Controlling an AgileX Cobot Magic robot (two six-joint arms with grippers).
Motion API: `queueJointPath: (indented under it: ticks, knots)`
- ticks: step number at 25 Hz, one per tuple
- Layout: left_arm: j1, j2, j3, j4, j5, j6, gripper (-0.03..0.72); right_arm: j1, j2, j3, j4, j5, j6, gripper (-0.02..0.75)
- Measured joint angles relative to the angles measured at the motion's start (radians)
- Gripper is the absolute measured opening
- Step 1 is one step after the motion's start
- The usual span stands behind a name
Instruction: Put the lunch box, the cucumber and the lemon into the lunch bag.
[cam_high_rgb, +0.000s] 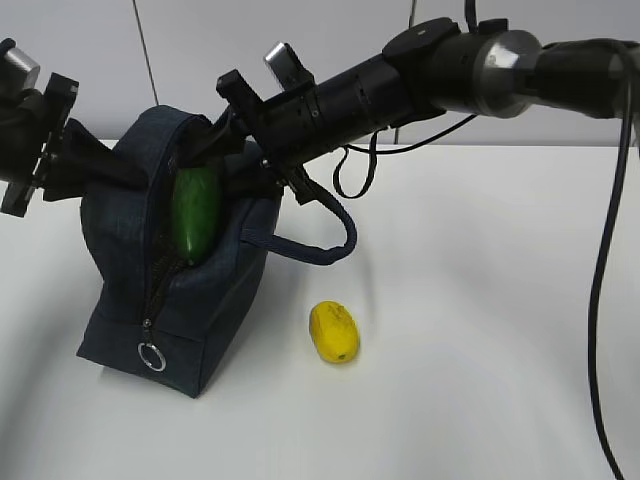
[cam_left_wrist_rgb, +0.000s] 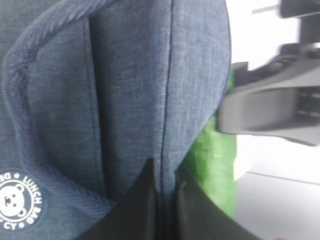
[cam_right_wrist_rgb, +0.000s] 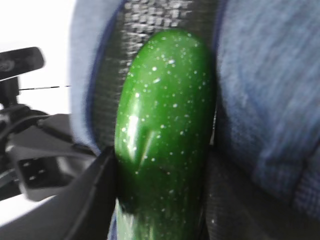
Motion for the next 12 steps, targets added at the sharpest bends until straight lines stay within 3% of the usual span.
queueJointPath:
  ticks: [7, 12]
  knots:
    - [0.0, 0.0, 0.0, -0.011, 0.003, 0.006, 0.0, 0.0, 0.031, 0.0, 0.01, -0.02, 0.039, 0.394]
    - [0.0, 0.0, 0.0, -0.015, 0.003, 0.007, 0.0, 0.0, 0.032, 0.0, 0.012, -0.046, 0.043, 0.496]
